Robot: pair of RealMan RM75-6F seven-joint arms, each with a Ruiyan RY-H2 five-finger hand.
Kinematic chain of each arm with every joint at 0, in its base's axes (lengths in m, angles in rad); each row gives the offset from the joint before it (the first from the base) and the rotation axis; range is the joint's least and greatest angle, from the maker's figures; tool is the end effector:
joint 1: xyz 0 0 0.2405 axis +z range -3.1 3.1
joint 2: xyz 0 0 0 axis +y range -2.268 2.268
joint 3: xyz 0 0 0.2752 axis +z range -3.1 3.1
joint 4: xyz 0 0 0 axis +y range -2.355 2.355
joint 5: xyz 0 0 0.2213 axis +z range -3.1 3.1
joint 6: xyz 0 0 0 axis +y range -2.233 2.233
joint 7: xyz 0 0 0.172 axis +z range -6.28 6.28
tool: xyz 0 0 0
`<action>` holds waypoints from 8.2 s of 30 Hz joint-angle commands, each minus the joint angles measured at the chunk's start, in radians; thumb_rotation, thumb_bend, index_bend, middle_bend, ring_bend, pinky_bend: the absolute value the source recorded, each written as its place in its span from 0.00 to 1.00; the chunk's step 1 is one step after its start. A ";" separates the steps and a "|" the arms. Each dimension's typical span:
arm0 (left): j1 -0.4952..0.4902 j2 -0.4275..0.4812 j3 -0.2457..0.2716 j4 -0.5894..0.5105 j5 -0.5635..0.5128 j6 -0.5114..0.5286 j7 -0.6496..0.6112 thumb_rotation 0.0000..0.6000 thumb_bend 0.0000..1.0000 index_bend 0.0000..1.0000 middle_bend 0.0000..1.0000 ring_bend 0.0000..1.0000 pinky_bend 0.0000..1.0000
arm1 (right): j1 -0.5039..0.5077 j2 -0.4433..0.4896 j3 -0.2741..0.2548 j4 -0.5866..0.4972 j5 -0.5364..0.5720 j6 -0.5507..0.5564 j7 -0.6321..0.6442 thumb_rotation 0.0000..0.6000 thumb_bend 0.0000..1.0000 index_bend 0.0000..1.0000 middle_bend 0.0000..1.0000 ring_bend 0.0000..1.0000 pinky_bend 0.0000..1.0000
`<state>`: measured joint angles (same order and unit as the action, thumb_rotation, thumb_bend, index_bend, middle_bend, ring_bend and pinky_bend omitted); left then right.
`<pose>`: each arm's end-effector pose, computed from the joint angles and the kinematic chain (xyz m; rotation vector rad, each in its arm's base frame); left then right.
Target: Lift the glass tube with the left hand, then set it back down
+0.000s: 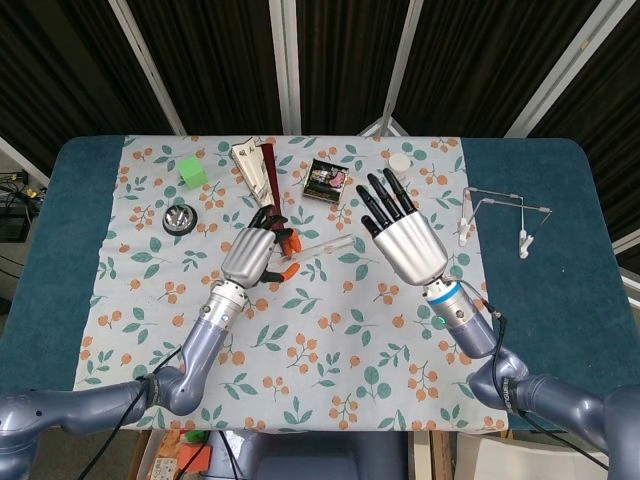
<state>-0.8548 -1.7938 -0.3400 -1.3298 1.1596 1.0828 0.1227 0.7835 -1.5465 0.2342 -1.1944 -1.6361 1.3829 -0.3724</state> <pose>-0.0595 0.4100 -0.0603 -1.6576 -1.0967 -1.3890 -0.1019 -0.4116 0.0552 1.6721 -0.0146 1.2239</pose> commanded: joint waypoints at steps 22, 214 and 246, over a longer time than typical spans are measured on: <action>-0.001 -0.010 -0.006 -0.010 -0.015 0.004 0.016 1.00 0.53 0.65 0.68 0.21 0.02 | 0.000 -0.005 -0.007 -0.010 0.002 0.000 -0.005 1.00 0.43 0.69 0.21 0.00 0.04; 0.017 -0.078 -0.029 -0.007 0.027 0.089 0.005 1.00 0.54 0.65 0.69 0.22 0.03 | -0.091 0.027 0.092 -0.437 0.497 -0.147 -0.116 1.00 0.43 0.31 0.12 0.00 0.04; 0.011 -0.100 -0.033 -0.012 0.028 0.092 0.018 1.00 0.54 0.65 0.69 0.22 0.05 | -0.078 0.025 0.080 -0.471 0.501 -0.138 -0.121 1.00 0.43 0.30 0.11 0.00 0.04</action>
<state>-0.8441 -1.8937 -0.3733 -1.3419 1.1876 1.1749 0.1409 0.7057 -1.5214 0.3140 -1.6649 -1.1354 1.2445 -0.4930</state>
